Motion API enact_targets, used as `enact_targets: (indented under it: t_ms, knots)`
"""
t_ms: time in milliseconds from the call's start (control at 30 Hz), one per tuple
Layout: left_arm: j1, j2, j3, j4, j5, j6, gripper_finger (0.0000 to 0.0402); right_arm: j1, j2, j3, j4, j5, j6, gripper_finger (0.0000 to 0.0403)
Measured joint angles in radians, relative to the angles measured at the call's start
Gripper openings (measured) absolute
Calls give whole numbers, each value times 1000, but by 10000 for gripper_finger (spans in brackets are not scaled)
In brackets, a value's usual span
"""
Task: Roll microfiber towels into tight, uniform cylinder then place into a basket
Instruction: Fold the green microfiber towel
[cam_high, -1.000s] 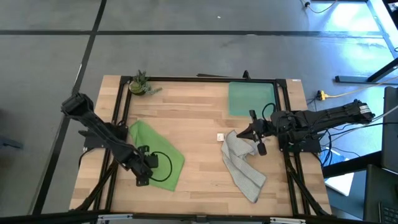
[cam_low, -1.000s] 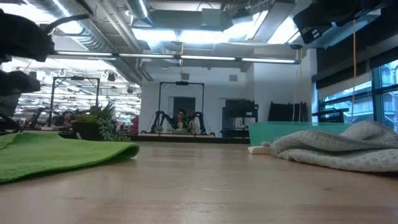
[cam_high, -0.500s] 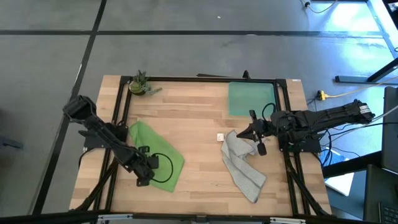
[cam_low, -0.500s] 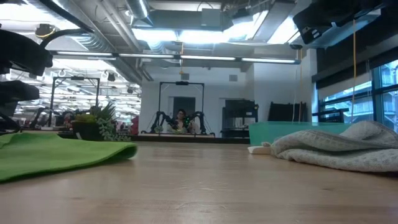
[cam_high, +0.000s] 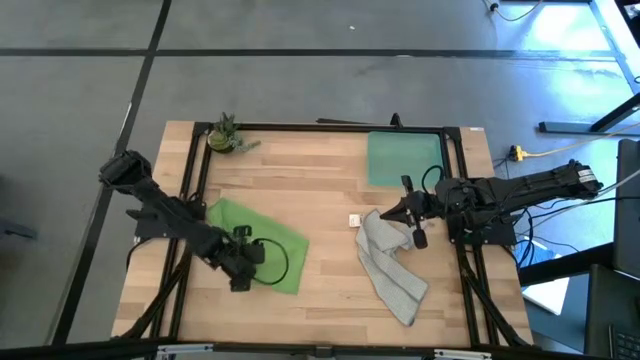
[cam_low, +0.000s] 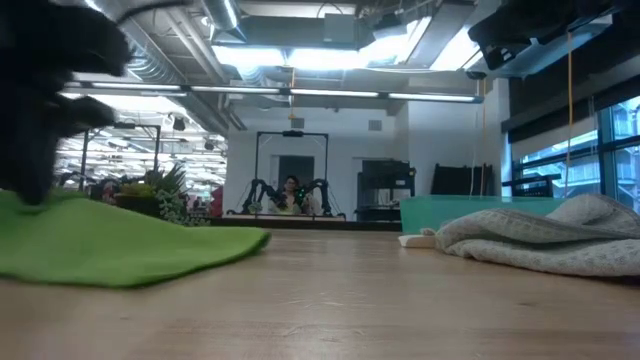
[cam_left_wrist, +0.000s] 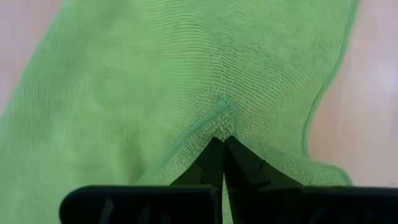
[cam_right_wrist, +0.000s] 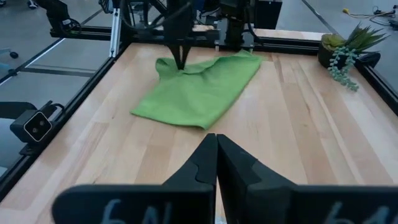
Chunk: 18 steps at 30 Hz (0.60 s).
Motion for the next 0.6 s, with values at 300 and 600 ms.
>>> enact_targets:
  t_ms: [300,600]
  knots:
    - [294,76,0,245,-22,406,1,0,0,0,0,2,0,9]
    - [469,202,0,406,134,549,0,0,0,0,-2,13,1,9]
